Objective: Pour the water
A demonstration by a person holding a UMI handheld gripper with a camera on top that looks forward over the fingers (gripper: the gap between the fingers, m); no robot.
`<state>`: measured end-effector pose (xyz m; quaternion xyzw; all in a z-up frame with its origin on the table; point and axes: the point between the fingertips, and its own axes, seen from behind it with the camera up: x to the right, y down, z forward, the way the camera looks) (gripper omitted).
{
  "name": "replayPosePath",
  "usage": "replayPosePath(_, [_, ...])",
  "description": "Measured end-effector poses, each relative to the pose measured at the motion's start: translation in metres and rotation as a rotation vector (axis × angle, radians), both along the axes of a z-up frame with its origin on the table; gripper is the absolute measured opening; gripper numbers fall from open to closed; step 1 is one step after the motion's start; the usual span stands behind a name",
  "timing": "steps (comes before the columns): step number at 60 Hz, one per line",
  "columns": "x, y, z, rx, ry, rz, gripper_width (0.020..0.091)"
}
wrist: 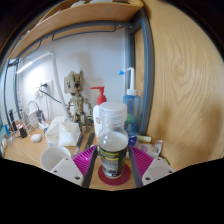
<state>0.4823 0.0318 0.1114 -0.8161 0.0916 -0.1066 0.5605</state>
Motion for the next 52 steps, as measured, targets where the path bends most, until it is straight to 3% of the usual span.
replayPosePath(13, [-0.024,-0.068,0.006,-0.126,0.05,0.052,0.0619])
replayPosePath(25, [-0.051,-0.129,0.046,-0.202,0.099,0.132,0.0614])
replayPosePath(52, [-0.068,-0.158,0.09,-0.2,0.093,0.161,0.0614])
